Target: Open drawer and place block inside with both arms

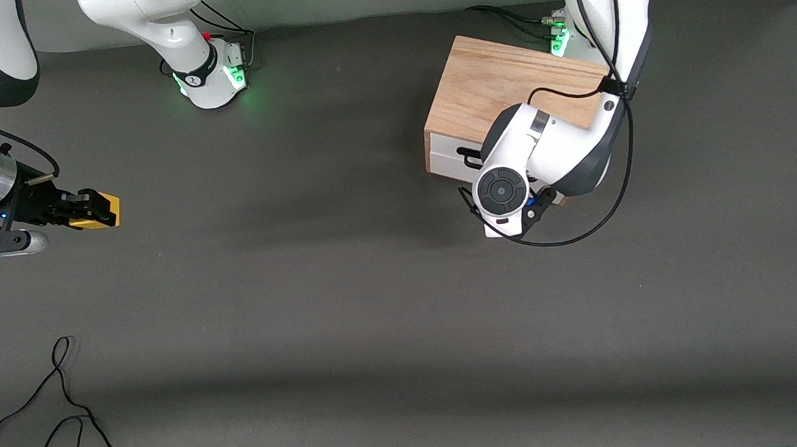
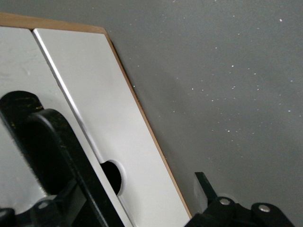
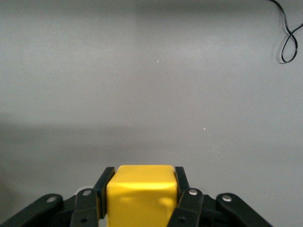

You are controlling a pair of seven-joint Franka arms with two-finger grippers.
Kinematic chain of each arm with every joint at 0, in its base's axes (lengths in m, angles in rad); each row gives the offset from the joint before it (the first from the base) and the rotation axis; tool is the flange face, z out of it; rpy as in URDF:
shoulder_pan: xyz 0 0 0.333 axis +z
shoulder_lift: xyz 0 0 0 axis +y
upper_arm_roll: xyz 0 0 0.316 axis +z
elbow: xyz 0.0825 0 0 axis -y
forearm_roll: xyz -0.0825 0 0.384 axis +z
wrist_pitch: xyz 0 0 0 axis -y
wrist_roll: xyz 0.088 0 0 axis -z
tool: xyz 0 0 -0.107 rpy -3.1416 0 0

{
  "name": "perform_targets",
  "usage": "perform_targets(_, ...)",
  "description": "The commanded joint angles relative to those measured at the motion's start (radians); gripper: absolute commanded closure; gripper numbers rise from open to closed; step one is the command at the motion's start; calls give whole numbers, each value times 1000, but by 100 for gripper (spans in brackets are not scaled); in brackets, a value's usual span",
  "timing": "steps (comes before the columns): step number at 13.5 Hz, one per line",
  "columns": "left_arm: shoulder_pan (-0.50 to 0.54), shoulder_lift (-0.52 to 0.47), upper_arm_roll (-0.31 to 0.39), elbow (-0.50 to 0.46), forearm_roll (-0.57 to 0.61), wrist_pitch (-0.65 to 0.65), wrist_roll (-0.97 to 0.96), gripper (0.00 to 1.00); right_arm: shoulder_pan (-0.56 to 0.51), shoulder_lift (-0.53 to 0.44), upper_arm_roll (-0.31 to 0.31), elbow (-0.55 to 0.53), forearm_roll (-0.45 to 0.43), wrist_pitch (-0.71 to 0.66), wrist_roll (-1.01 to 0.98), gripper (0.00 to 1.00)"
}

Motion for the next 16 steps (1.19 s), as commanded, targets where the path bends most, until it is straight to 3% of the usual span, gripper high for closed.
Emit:
perform_targets(1,-17,16,11,39,-2,21,-20,0,7,-27,-3,-23,-13,18,23,57)
perform_targets(16,-14,17,13,67,15,239,-1,0,6,-24,-5,-23,-13,18,22,57)
